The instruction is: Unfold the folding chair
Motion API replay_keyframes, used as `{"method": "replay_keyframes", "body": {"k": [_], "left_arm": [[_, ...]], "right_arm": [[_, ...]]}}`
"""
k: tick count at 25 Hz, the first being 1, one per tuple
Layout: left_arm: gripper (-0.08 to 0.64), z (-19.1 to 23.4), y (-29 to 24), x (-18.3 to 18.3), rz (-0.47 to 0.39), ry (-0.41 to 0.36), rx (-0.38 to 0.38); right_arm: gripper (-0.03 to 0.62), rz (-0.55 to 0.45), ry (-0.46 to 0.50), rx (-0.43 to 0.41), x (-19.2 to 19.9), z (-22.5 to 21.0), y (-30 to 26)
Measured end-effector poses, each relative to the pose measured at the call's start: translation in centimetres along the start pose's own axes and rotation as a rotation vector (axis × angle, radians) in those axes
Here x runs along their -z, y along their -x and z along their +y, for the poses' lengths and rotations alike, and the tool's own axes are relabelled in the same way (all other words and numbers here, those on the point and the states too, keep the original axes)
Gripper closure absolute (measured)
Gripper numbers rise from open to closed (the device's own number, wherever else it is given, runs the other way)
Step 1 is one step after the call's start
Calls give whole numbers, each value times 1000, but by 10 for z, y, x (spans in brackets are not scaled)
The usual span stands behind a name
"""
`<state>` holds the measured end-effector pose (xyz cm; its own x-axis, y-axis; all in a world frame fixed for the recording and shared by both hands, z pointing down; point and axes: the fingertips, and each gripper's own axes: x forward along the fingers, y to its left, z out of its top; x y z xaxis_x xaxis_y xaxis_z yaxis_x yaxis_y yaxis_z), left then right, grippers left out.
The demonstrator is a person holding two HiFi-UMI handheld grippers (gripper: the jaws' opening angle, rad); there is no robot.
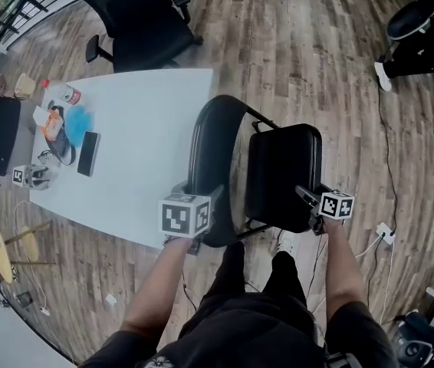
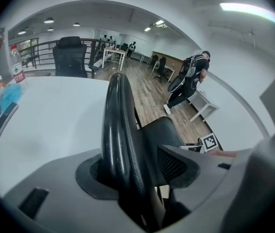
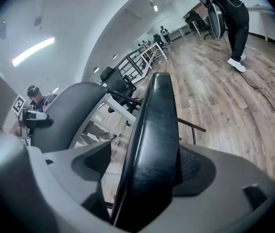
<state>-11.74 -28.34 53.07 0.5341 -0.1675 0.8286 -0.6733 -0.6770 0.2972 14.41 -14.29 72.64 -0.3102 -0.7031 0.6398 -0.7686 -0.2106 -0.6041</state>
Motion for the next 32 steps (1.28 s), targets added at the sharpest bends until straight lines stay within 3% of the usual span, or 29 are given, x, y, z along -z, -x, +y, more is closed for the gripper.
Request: {"method": "replay_keyframes", "body": {"k": [12,19,25,32], "left_arm": [[325,-31,-81,41,188,-54,-124],[304,-35,-119,62,207,-43,-185],[291,-39,-160,78,188,-26,-160],[293,-60,-175,78,180,-26,-162]], "right_arm": [[225,3,-124,-87,24,-172,29],[227,15,-149,-100,48,-253,28],[227,5,-197,-182,63,-321,27],[229,-5,-225,-247,75,-357,26]]}}
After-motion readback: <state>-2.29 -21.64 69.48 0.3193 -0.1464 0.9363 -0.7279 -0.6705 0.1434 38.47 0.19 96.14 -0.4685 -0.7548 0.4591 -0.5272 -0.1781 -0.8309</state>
